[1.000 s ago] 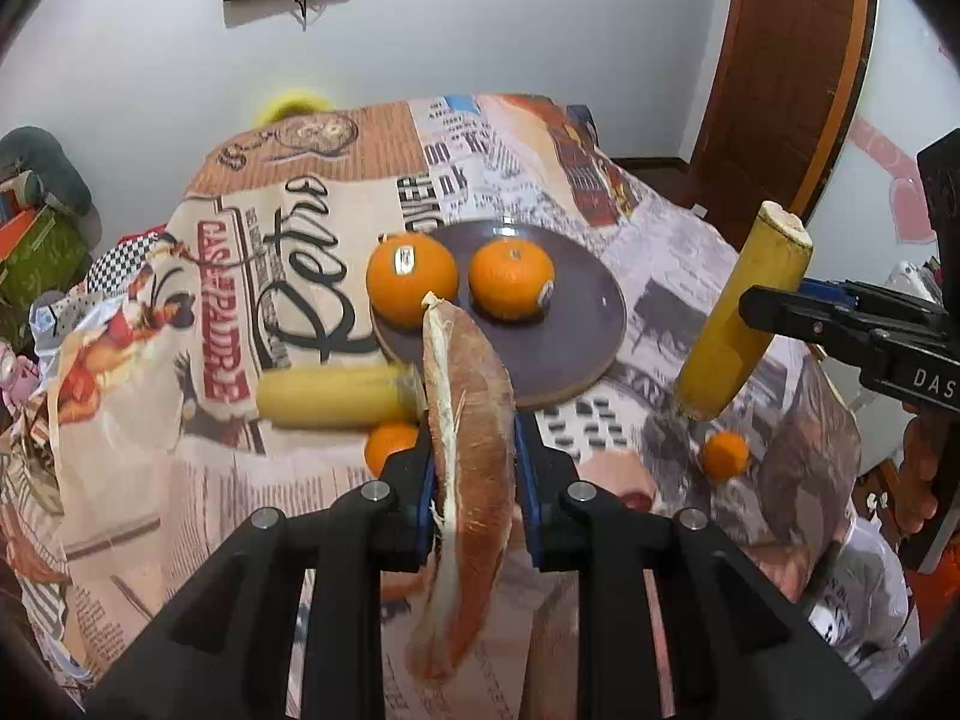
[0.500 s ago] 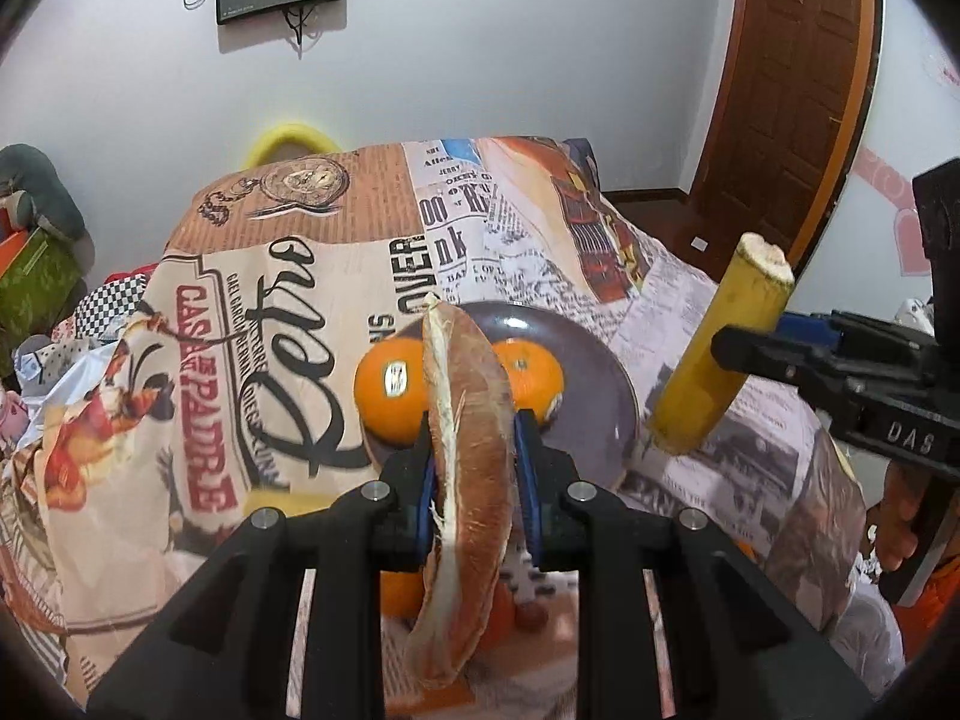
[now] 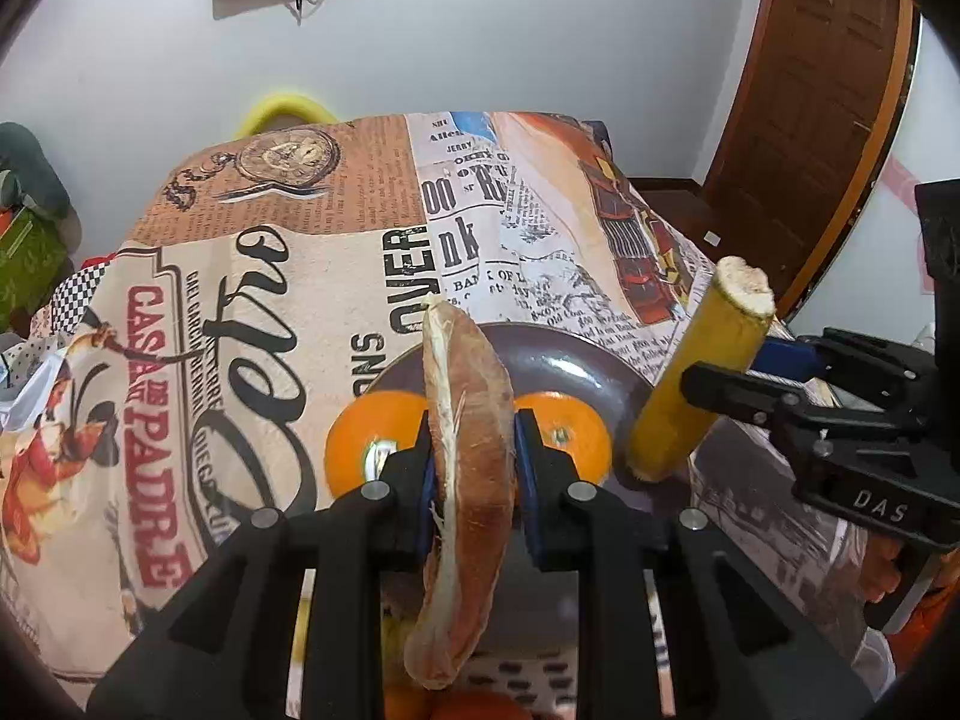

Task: Organize fruits
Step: 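Carry the grapefruit segment and corn onto the plate and open both grippers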

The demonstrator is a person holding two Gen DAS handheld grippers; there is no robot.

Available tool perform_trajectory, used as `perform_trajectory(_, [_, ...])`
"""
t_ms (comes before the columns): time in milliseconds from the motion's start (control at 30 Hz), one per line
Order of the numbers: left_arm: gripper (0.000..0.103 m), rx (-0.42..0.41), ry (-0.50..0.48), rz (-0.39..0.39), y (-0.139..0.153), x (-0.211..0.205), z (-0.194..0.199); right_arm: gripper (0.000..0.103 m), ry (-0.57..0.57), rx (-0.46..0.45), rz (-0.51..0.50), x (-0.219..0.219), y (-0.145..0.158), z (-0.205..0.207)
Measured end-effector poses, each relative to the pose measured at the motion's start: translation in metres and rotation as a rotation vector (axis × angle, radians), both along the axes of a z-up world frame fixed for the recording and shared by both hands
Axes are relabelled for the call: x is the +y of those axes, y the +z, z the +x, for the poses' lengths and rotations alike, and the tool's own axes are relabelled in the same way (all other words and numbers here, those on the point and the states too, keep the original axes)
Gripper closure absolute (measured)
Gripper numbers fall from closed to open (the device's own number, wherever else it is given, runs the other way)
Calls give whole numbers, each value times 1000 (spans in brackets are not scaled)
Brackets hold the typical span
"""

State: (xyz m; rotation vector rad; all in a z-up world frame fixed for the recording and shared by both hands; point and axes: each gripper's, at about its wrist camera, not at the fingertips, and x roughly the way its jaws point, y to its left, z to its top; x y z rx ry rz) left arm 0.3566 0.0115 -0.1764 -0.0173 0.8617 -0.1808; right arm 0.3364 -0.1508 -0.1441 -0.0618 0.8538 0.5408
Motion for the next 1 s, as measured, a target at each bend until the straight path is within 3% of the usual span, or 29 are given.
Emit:
perform_trajectory(400, [80, 18, 5, 8, -11, -5, 30, 67, 47, -15, -52, 24, -11, 25])
perform_trajectory(533, [80, 22, 13, 3, -12, -4, 34, 67, 53, 18, -26, 24, -13, 33])
perform_trajectory(667, [65, 26, 19, -1, -11, -4, 34, 67, 54, 62, 7, 21, -17, 43])
perform_trajectory(1000, [58, -29, 35, 31, 9, 3, 16, 67, 57, 111, -61, 27, -36, 40])
